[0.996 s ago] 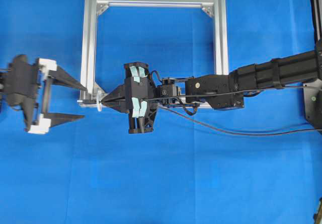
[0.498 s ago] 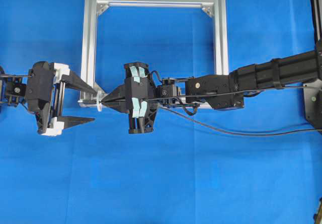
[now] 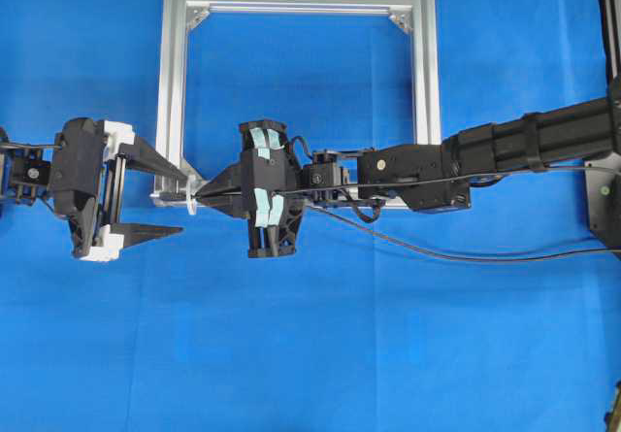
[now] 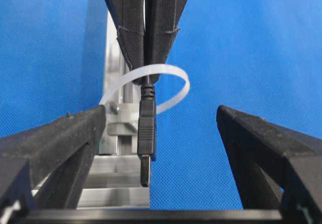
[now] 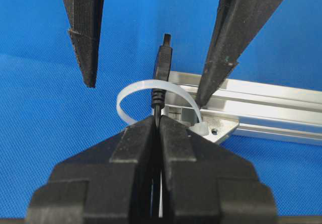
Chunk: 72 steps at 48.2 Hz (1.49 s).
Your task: Insert the wire through the string loop located on the left side.
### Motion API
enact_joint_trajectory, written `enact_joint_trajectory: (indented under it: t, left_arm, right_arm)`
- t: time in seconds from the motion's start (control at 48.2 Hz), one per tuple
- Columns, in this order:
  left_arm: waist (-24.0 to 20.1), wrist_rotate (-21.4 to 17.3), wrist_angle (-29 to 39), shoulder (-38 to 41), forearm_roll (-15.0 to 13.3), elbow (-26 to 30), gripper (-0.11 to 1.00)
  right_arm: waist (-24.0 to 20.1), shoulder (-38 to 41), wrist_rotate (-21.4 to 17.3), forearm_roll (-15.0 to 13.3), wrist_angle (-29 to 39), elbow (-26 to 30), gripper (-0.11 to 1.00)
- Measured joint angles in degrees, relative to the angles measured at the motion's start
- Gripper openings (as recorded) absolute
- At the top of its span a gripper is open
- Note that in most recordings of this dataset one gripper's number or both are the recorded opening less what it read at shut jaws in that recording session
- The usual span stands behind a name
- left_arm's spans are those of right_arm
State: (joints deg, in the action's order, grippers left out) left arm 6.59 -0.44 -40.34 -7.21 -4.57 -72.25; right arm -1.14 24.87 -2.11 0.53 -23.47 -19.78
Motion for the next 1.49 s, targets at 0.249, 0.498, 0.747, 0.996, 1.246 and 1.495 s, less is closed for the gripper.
enact_joint_trajectory:
  t: [0.249, 0.498, 0.747, 0.996, 1.246, 1.495]
  left_arm:
    - [-0.3, 0.0, 0.1, 0.0, -0.1, 0.1, 0.39]
    - [-1.7, 0.8, 0.7, 0.0, 0.0, 0.3, 0.08]
    - [-1.8, 0.7, 1.3, 0.0, 0.0, 0.4, 0.08]
    - [-1.8, 0.7, 1.6, 0.0, 0.0, 0.4, 0.08]
    - [-1.9, 0.9, 1.7, 0.0, 0.0, 0.4, 0.08]
    - [-1.9, 0.9, 1.7, 0.0, 0.0, 0.4, 0.08]
  right_arm:
    - [-0.1, 0.0, 0.0, 0.0, -0.1, 0.2, -0.01]
    - [0.0, 0.0, 0.0, 0.0, 0.0, 0.2, -0.01]
    - [0.0, 0.0, 0.0, 0.0, 0.0, 0.0, -0.01]
    - [0.0, 0.0, -0.4, -1.7, 0.8, 0.2, 0.00]
    - [-0.2, 0.0, -0.7, -0.7, 1.0, 0.2, 0.48]
    - [-0.2, 0.0, -0.7, 0.4, 0.9, -0.6, 0.94]
